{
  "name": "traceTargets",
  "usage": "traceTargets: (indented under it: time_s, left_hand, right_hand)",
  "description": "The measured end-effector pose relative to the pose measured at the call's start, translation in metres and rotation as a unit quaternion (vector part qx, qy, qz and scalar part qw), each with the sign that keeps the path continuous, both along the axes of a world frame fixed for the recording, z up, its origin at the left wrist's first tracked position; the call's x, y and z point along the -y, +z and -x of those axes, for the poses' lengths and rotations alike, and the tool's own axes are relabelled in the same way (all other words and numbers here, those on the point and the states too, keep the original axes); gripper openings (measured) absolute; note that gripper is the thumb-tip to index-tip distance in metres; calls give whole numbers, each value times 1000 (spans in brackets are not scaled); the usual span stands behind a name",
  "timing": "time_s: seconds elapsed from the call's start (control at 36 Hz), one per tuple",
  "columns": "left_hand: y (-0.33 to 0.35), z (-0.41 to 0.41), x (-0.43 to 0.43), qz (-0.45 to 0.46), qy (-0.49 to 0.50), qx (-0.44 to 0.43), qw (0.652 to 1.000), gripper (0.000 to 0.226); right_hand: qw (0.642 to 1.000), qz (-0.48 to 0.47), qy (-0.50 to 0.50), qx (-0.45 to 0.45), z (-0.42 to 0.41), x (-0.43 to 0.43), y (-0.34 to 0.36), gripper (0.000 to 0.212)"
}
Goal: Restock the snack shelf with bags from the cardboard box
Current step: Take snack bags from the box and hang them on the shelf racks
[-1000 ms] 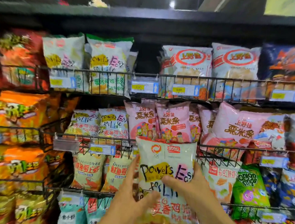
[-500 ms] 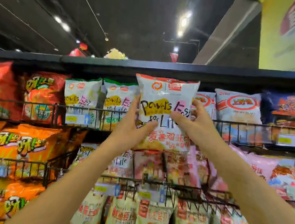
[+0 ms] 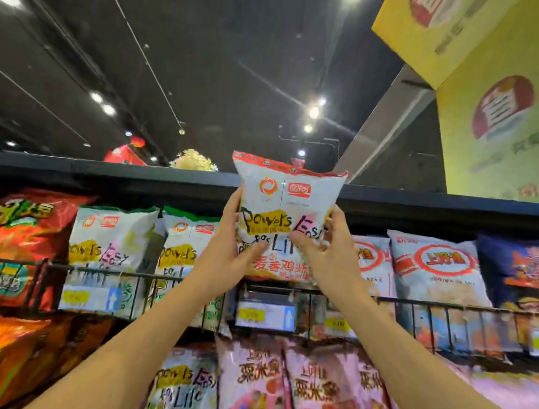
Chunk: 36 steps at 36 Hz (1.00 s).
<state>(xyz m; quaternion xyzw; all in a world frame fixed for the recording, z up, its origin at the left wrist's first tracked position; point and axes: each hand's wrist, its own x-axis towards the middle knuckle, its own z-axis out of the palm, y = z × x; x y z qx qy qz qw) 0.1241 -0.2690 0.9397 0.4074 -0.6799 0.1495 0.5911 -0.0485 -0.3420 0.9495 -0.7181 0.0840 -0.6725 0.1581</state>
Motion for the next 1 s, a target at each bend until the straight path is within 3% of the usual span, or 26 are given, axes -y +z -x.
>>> traceTargets:
  time_s: [0.42,0.53,0.67,0.81,1.0]
  left_hand:
    - [-7,-4,33,-67,100,-10,993,84]
    - [-3,-4,37,-114,160,-10,980,65]
    - [0,0,30,-183,186,3,965,37]
    - [-3,-6,26,-202,235,11,951,33]
    - [-3,-10,22,-173,234,4,957,32]
  right_hand:
    - [987,-117,-57,-92,-15,29,3,44]
    - [972,-160,-92,-146,-15,39,-1,45]
    - [945,-185,-141,-231,-16,44,-5,66]
    - [920,-167,-202,-290,-12,34,-5,33]
    - [927,-175,-193,-269,-13,29,-7,31]
